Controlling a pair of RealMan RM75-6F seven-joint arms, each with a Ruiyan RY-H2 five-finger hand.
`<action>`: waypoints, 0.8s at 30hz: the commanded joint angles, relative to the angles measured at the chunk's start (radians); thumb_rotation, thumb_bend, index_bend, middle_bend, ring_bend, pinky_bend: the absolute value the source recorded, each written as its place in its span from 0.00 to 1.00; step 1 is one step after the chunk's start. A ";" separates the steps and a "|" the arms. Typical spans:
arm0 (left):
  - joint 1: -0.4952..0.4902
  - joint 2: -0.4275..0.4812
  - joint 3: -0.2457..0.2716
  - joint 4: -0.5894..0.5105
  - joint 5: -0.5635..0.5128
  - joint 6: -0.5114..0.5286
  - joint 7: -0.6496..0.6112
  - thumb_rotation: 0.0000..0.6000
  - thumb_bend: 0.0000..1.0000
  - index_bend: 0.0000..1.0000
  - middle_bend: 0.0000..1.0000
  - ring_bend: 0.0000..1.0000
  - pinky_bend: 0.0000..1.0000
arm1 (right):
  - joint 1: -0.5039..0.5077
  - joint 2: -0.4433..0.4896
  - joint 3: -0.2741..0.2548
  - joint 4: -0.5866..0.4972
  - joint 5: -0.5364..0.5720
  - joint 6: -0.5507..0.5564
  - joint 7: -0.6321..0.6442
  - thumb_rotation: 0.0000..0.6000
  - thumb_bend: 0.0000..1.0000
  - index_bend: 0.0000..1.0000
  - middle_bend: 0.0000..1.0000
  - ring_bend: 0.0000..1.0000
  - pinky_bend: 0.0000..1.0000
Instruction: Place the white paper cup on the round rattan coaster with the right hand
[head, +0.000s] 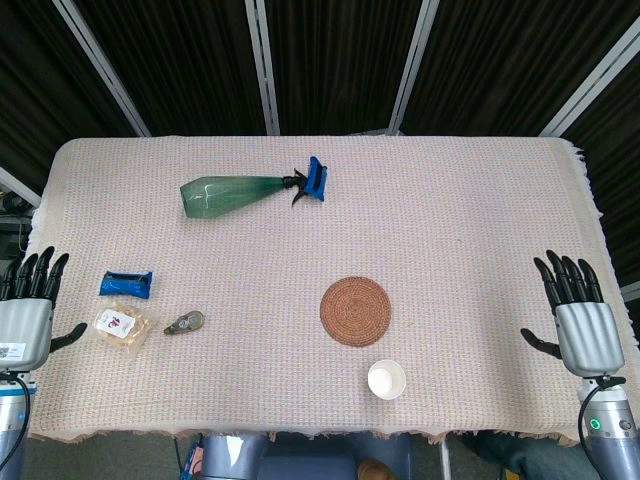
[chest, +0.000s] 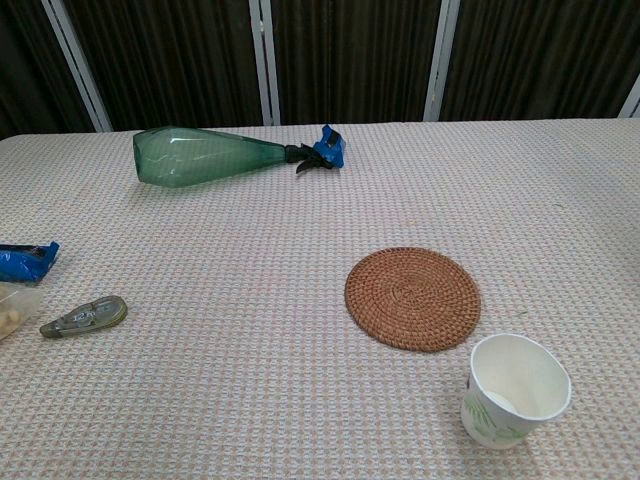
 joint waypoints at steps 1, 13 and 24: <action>0.006 0.001 -0.002 0.005 0.010 0.000 -0.010 1.00 0.00 0.00 0.00 0.00 0.00 | 0.001 0.007 -0.006 -0.011 -0.002 -0.010 0.007 1.00 0.00 0.00 0.00 0.00 0.00; 0.019 0.032 -0.001 -0.046 0.055 0.010 -0.001 1.00 0.00 0.00 0.00 0.00 0.00 | 0.084 0.121 -0.158 -0.123 -0.188 -0.227 0.252 1.00 0.00 0.00 0.00 0.00 0.00; 0.018 0.051 -0.019 -0.067 0.014 -0.036 0.008 1.00 0.00 0.00 0.00 0.00 0.00 | 0.220 0.040 -0.196 -0.188 -0.347 -0.437 0.037 1.00 0.00 0.01 0.07 0.02 0.00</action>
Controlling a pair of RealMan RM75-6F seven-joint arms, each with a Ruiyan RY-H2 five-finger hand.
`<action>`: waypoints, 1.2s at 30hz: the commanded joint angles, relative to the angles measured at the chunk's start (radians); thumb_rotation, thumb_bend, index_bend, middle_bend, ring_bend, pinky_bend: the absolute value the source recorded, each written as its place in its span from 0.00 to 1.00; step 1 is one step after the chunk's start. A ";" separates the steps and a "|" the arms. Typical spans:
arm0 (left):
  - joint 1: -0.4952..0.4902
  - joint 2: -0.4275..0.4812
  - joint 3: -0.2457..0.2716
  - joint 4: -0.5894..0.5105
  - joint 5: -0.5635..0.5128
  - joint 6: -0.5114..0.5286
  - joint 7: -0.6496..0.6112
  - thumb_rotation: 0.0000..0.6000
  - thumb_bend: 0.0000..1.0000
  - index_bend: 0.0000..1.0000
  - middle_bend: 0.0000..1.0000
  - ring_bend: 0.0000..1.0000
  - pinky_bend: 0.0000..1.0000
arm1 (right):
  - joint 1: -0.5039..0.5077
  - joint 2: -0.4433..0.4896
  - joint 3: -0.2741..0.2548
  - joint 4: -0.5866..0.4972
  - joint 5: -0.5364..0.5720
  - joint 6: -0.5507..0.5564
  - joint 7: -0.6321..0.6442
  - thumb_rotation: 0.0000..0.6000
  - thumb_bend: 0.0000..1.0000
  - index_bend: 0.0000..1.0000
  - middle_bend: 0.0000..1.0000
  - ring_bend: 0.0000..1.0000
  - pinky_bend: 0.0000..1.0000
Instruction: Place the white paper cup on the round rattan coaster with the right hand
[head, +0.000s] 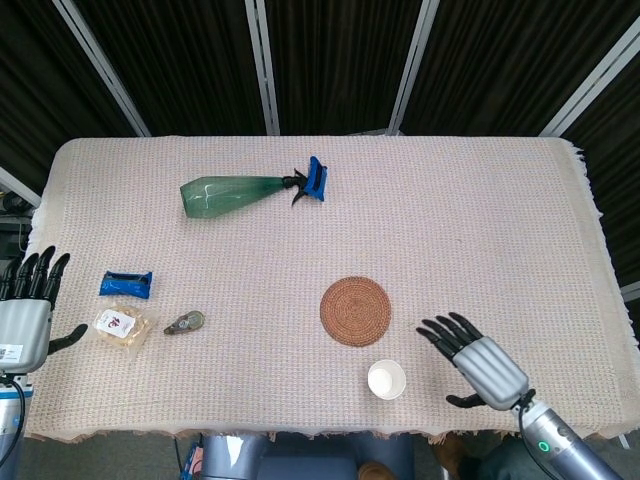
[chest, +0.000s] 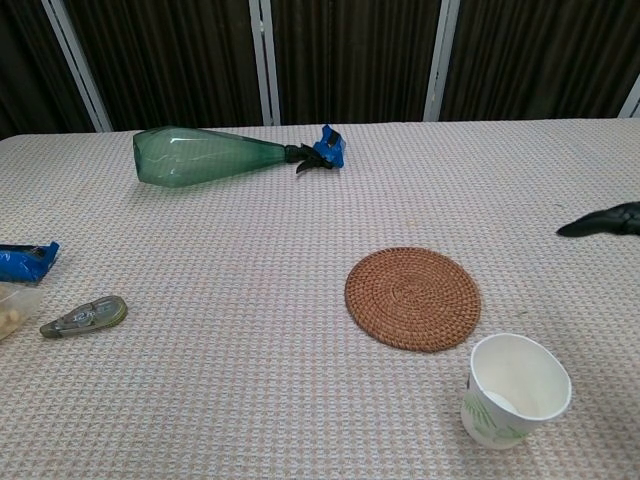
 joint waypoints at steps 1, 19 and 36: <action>-0.001 0.006 -0.005 -0.002 -0.014 -0.015 -0.005 1.00 0.00 0.00 0.00 0.00 0.00 | 0.056 -0.061 -0.002 -0.029 -0.021 -0.095 -0.129 1.00 0.00 0.01 0.08 0.03 0.01; 0.007 0.037 -0.015 -0.021 -0.028 -0.044 -0.045 1.00 0.00 0.00 0.00 0.00 0.00 | 0.103 -0.227 0.039 -0.009 0.112 -0.186 -0.306 1.00 0.14 0.24 0.35 0.34 0.28; 0.008 0.041 -0.021 -0.029 -0.035 -0.060 -0.043 1.00 0.00 0.00 0.00 0.00 0.00 | 0.142 -0.214 0.146 -0.025 0.220 -0.108 -0.207 1.00 0.15 0.27 0.38 0.36 0.28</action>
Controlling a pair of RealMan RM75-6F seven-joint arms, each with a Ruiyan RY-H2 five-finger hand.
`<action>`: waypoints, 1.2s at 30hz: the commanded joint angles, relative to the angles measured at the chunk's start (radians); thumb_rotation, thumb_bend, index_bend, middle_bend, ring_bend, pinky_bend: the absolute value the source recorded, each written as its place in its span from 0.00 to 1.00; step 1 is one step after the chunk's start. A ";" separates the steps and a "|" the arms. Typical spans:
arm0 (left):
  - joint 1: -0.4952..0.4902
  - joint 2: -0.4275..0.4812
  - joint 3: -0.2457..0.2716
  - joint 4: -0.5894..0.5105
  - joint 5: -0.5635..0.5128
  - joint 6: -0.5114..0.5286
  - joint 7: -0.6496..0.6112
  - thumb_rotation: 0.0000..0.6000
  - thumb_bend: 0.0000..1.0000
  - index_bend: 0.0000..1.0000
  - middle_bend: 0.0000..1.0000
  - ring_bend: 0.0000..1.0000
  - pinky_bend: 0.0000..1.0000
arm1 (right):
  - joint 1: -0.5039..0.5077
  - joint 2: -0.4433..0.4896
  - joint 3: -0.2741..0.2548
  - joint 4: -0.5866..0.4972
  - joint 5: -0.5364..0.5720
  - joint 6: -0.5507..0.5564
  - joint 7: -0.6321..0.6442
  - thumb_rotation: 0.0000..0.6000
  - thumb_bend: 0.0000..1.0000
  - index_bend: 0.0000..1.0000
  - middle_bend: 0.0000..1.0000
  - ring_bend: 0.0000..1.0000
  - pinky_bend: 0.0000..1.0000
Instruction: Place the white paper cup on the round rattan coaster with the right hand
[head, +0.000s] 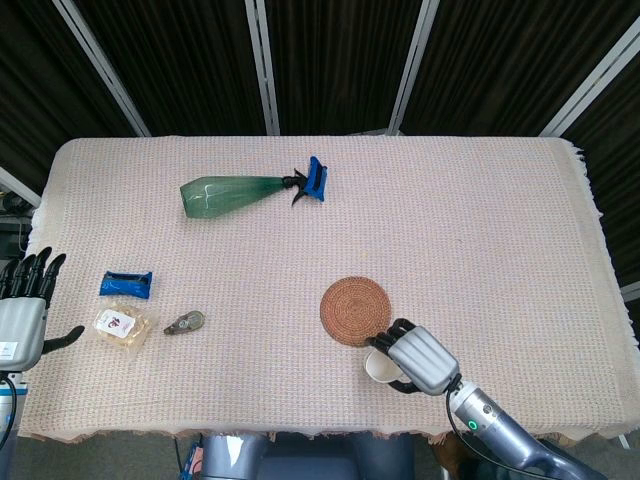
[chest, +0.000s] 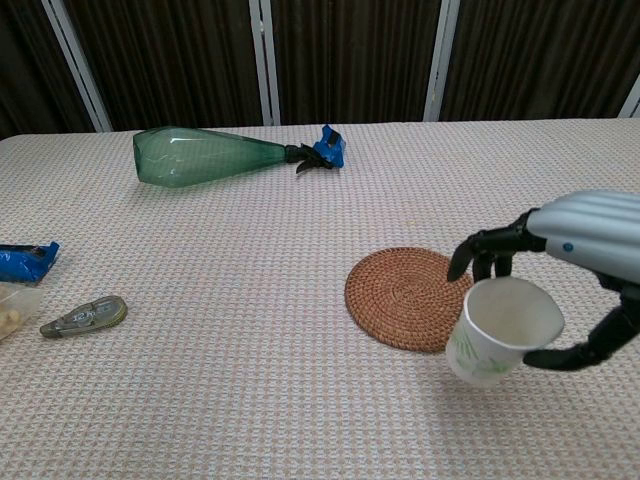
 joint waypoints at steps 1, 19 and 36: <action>-0.001 0.000 -0.001 -0.001 -0.001 -0.003 -0.001 1.00 0.00 0.00 0.00 0.00 0.00 | 0.029 -0.003 0.075 0.001 0.087 0.002 0.021 1.00 0.15 0.27 0.38 0.36 0.28; -0.009 -0.003 -0.017 0.013 -0.048 -0.037 0.002 1.00 0.00 0.00 0.00 0.00 0.00 | 0.173 -0.186 0.198 0.159 0.483 -0.104 -0.174 1.00 0.16 0.27 0.38 0.35 0.28; -0.017 -0.012 -0.021 0.022 -0.068 -0.051 0.021 1.00 0.00 0.00 0.00 0.00 0.00 | 0.208 -0.204 0.151 0.119 0.519 -0.080 -0.257 1.00 0.00 0.03 0.15 0.21 0.27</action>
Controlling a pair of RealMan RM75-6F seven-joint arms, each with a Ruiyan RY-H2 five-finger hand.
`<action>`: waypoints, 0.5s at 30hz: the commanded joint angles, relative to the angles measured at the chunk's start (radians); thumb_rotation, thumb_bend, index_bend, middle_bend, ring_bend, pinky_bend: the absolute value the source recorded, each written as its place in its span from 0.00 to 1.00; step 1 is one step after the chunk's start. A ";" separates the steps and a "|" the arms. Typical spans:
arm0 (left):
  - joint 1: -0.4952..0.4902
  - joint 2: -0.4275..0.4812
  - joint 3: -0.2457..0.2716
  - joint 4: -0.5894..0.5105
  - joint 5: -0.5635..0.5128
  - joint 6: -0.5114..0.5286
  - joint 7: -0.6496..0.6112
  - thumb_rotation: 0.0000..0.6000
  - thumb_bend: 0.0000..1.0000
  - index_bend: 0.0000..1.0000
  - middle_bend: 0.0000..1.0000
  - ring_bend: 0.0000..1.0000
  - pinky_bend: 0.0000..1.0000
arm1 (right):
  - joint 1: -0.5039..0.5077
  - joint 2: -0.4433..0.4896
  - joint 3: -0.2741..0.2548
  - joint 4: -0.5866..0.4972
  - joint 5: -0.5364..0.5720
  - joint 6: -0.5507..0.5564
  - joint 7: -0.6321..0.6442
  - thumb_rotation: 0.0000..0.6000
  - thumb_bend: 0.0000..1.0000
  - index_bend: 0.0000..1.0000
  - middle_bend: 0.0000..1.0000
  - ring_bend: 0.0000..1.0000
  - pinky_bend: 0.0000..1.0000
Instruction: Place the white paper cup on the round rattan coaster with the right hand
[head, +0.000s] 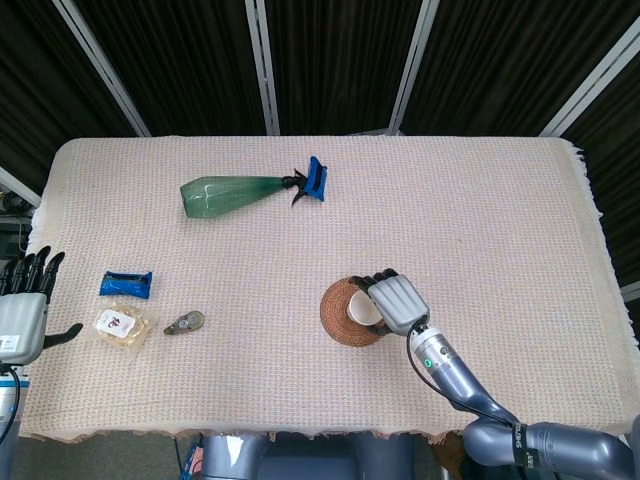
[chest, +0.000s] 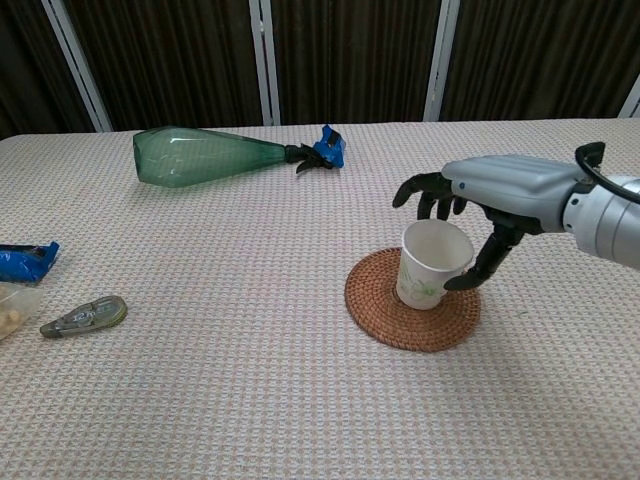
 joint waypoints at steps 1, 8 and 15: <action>0.000 0.002 0.000 -0.002 0.001 0.000 -0.002 1.00 0.00 0.00 0.00 0.00 0.00 | 0.008 0.008 -0.013 -0.012 0.004 0.004 -0.031 1.00 0.00 0.00 0.12 0.20 0.27; 0.002 0.011 -0.001 -0.005 0.001 0.000 -0.016 1.00 0.00 0.00 0.00 0.00 0.00 | -0.031 0.061 -0.040 -0.083 -0.114 0.115 -0.033 1.00 0.00 0.00 0.11 0.20 0.27; 0.020 0.024 0.006 -0.004 0.031 0.030 -0.051 1.00 0.00 0.00 0.00 0.00 0.00 | -0.190 0.213 -0.130 -0.129 -0.339 0.371 0.109 1.00 0.00 0.00 0.09 0.08 0.09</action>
